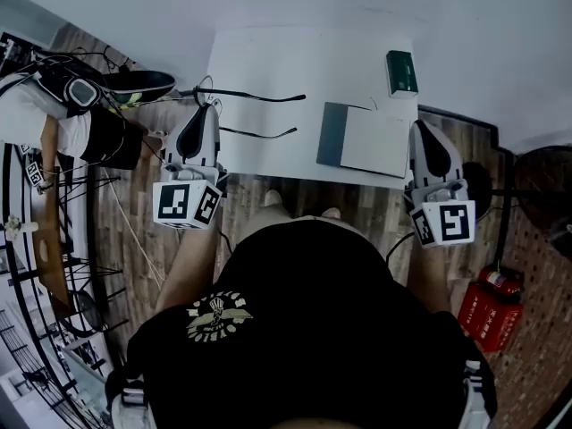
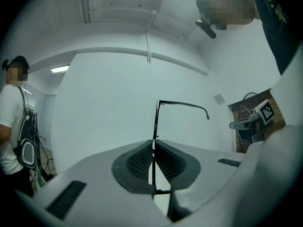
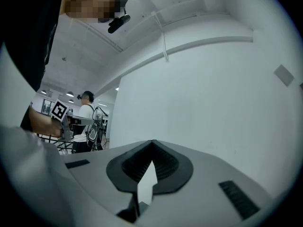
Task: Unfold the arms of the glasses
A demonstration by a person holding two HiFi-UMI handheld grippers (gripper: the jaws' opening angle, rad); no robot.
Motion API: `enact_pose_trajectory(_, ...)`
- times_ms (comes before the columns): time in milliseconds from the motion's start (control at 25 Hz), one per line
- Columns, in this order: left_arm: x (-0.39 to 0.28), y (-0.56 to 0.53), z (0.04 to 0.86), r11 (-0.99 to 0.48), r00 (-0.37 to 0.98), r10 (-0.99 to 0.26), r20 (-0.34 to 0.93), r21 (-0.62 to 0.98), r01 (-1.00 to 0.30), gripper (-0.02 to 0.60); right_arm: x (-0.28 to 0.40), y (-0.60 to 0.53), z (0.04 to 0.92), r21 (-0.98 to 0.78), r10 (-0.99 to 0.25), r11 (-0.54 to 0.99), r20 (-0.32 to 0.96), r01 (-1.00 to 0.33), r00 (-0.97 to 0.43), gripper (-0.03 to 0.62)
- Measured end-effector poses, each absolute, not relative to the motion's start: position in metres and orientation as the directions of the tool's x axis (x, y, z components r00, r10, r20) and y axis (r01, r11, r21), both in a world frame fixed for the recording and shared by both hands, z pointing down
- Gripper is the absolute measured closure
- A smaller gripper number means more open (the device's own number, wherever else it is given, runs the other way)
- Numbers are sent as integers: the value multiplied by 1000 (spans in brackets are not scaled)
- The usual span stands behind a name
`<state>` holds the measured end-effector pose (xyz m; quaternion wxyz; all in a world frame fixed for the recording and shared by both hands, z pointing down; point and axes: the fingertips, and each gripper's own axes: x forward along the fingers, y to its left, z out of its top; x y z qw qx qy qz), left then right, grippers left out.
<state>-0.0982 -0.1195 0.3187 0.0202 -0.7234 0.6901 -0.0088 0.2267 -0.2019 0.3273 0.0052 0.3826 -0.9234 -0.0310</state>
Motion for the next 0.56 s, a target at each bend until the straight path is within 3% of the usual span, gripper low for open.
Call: enact_pose_trajectory(560, -162, -143, 320, -134, 134, -991, -2, -49, -990, 561, 159, -204, 335, 39, -752, 658, 9, -752, -659, 592)
